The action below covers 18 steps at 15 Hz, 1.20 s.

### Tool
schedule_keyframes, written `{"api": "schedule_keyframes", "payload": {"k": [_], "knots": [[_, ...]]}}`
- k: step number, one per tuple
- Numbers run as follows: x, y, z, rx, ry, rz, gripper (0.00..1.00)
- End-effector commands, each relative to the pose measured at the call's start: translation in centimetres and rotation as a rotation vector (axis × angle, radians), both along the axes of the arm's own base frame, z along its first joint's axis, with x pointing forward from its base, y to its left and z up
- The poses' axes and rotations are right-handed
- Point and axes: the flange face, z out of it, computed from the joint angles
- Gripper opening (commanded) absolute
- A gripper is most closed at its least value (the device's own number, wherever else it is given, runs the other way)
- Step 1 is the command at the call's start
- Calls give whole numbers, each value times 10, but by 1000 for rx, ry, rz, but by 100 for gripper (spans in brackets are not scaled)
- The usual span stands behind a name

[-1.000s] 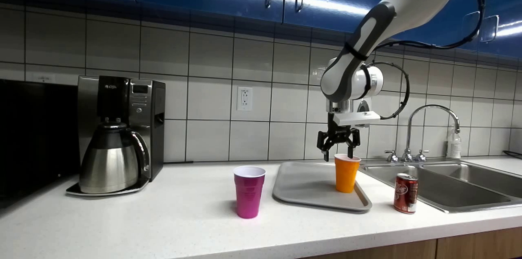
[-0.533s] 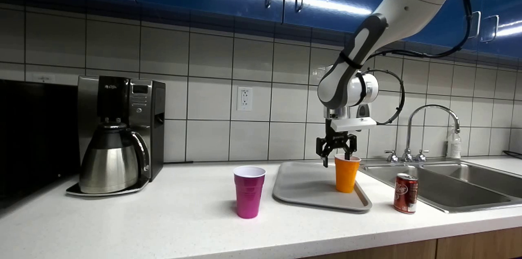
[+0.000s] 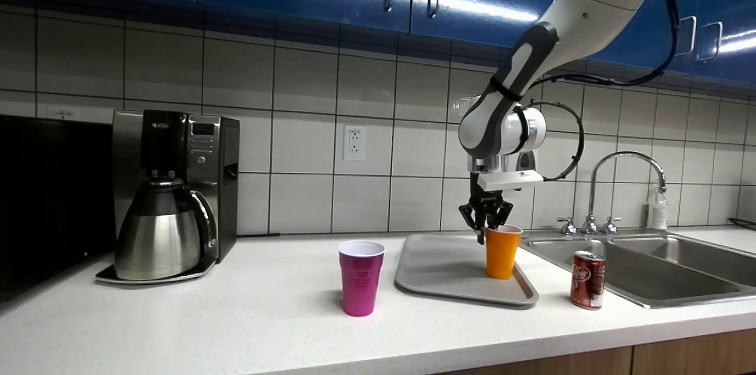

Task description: Remove the cups from the grey tray.

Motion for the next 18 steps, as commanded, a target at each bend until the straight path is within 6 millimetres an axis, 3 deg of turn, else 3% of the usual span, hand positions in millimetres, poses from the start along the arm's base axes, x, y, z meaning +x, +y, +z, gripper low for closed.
{"api": "schedule_keyframes", "payload": {"k": [1, 9, 18], "knots": [[4, -3, 6, 2, -12, 16, 0], [-1, -1, 21, -1, -30, 16, 1], [-12, -3, 57, -10, -83, 5, 1]]}}
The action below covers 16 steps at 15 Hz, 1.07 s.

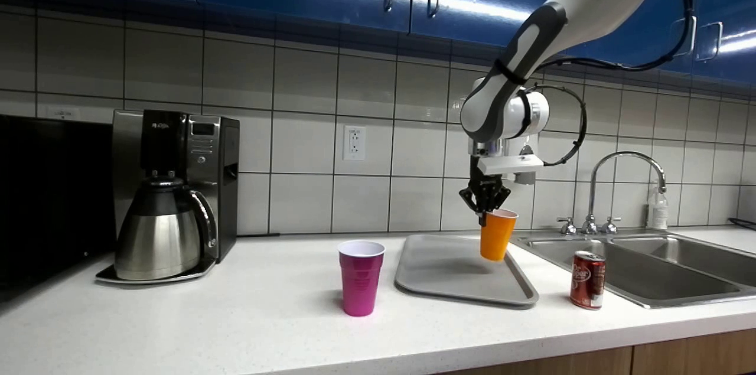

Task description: Remove the cups from the grey tray.

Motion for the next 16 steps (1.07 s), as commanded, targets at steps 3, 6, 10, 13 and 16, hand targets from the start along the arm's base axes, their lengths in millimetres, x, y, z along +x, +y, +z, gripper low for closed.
{"api": "schedule_keyframes", "payload": {"k": [3, 6, 10, 13, 16], "knots": [[-17, -15, 25, -15, -31, -13, 1], [-23, -30, 31, -19, -43, -35, 1], [-28, -55, 35, -29, -48, -72, 1], [-31, -75, 34, -38, -47, -103, 1], [-33, -95, 30, -50, -41, -130, 1]]}}
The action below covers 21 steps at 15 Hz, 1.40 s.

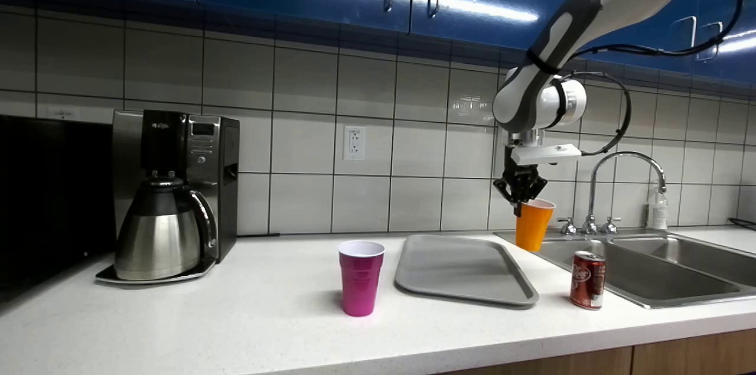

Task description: Remove the cups from the grey tray.

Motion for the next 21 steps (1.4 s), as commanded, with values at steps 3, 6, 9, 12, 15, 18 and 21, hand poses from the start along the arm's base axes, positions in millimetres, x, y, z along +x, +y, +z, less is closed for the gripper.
{"api": "schedule_keyframes", "payload": {"k": [3, 6, 9, 12, 15, 18, 21], "knots": [[-11, -32, 0, -42, -1, -23, 1], [-13, -45, -6, -60, 11, -34, 1], [-13, -55, -14, -73, 25, -43, 1], [-13, -61, -25, -73, 40, -52, 1], [-12, -67, -37, -70, 50, -62, 1], [-11, -71, -48, -71, 59, -67, 1], [-11, -73, -57, -72, 70, -69, 1]]}}
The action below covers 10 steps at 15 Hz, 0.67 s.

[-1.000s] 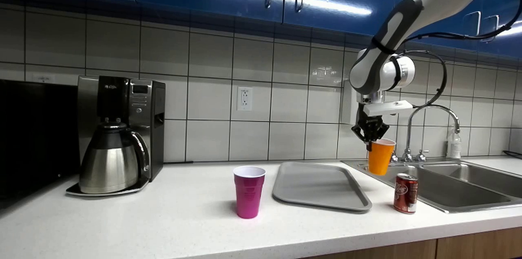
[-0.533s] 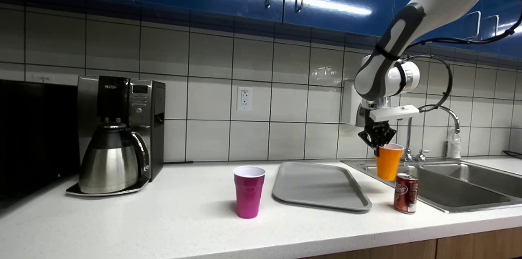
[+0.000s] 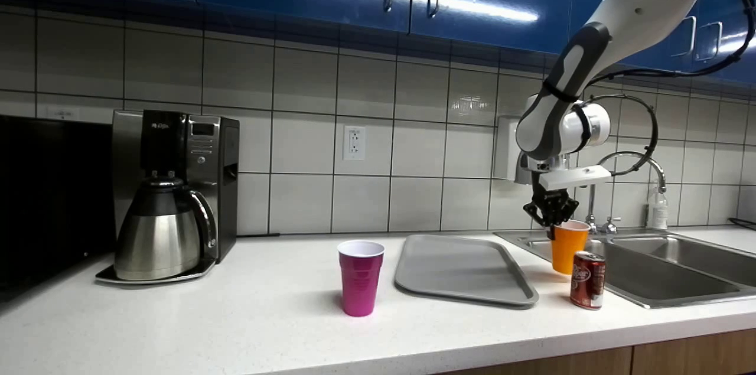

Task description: Remove the cups from the grey tray.

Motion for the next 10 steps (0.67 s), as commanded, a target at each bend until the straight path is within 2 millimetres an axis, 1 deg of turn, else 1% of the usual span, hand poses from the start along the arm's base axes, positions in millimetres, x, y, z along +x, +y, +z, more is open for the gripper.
{"api": "schedule_keyframes", "payload": {"k": [1, 2, 3, 4, 5, 6, 8, 10], "knots": [[4, -6, -6, -16, -4, -4, 1], [4, -6, -8, -15, -1, -4, 1], [4, -5, -9, -10, 4, -2, 5], [4, -5, -9, -11, 4, -4, 30], [4, -5, -10, -11, 6, -5, 30], [4, -5, -10, -11, 5, -6, 35], [3, -5, -8, -10, 1, -8, 47], [3, -4, -5, -11, -3, -8, 62]]}}
